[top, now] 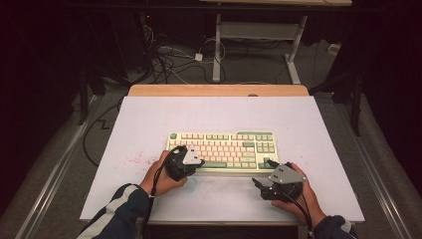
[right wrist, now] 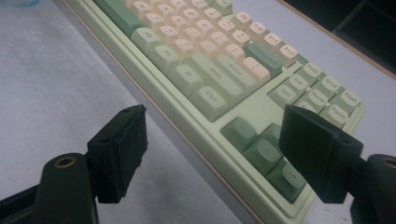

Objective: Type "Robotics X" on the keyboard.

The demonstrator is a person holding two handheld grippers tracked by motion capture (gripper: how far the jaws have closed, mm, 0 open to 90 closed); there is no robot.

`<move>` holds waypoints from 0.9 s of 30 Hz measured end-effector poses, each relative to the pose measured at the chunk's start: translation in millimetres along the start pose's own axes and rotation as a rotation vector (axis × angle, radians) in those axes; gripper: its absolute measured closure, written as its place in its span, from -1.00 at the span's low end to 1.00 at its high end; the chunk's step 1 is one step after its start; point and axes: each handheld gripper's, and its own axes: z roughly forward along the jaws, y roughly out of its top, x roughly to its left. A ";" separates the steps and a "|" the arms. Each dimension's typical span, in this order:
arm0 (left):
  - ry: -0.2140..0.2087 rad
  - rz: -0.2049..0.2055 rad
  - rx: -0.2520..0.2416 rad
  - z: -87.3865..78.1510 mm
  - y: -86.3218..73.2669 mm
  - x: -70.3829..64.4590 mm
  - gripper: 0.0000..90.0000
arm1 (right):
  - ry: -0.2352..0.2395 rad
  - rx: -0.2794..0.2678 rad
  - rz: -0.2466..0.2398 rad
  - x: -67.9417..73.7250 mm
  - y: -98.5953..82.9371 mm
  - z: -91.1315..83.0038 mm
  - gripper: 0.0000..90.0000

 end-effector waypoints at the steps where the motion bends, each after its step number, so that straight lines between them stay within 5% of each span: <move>1: 0.001 0.000 0.002 0.5 -0.5 0.0 0.93 | 0.000 0.000 0.000 0.0 0.0 0.0 -0.46; 27: 0.028 0.007 0.004 3.4 1.1 5.6 0.92 | 0.010 0.011 -0.014 1.8 -0.5 1.1 -0.45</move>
